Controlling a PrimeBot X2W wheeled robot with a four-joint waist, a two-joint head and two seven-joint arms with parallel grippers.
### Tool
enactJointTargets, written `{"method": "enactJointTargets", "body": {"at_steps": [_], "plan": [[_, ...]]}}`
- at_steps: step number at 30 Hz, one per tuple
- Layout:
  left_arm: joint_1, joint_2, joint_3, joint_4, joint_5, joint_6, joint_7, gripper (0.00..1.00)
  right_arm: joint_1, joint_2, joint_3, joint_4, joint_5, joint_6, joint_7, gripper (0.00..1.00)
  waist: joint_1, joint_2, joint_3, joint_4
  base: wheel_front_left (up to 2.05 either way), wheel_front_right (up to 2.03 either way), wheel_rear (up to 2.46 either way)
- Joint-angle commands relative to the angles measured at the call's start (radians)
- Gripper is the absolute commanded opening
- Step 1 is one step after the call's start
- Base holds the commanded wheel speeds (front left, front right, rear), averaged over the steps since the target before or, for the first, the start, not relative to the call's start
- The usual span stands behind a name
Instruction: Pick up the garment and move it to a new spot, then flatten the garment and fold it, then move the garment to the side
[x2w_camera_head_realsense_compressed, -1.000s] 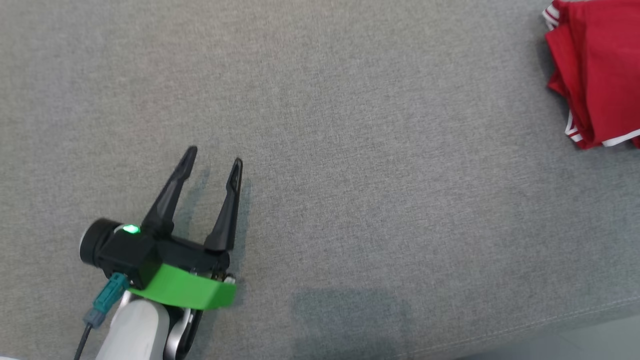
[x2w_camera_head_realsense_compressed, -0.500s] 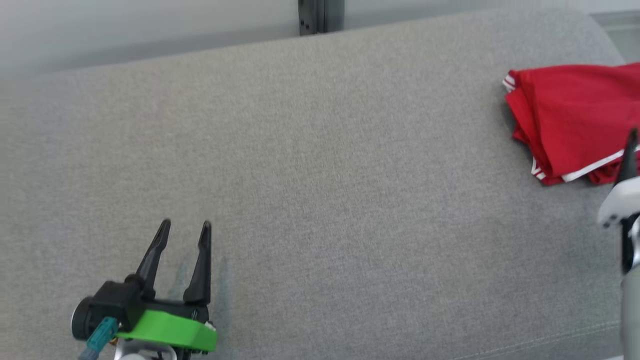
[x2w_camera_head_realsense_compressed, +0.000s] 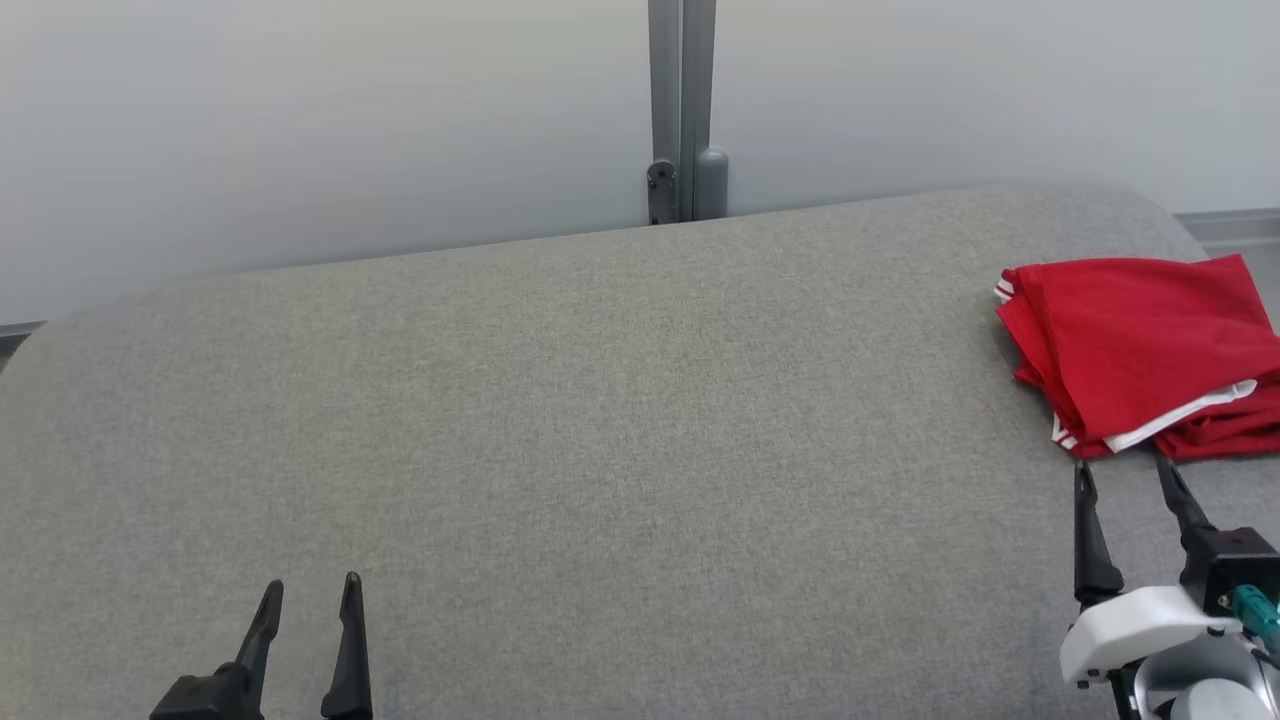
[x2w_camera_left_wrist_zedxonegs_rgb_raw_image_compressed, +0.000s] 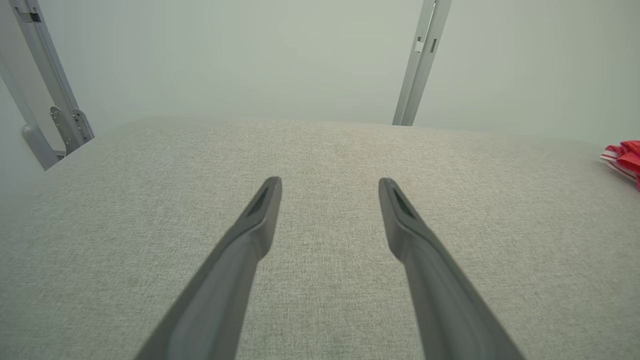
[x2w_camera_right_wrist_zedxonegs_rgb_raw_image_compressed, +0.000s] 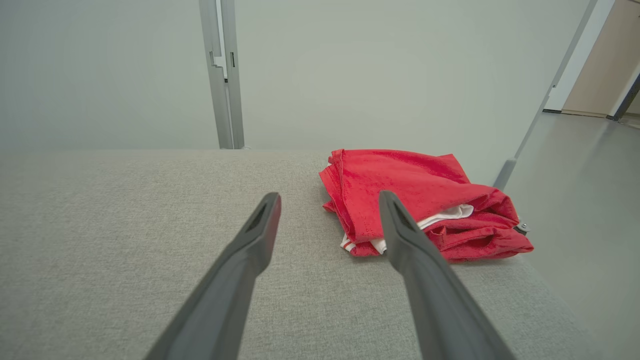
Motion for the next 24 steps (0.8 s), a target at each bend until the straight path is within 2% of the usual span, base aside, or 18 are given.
{"method": "enactJointTargets", "body": {"at_steps": [1,12,24], "plan": [[0.019,-0.005,0.010,0.010,0.007,-0.003,0.000,1.00,0.034,0.003,0.013,-0.027,0.013,-0.002,0.006,1.00,0.0000,0.0000,-0.047,0.034,0.00,0.00,0.00],[0.029,-0.014,0.040,0.084,0.034,-0.012,0.000,1.00,0.174,0.011,0.075,-0.106,0.059,-0.002,0.004,1.00,0.0000,0.0000,-0.088,0.053,0.00,0.00,0.00],[0.006,-0.023,0.059,0.108,0.042,-0.021,0.000,1.00,0.224,0.012,0.101,-0.101,0.125,-0.002,-0.005,1.00,0.0000,0.0000,-0.103,0.040,0.00,0.00,0.00]]}}
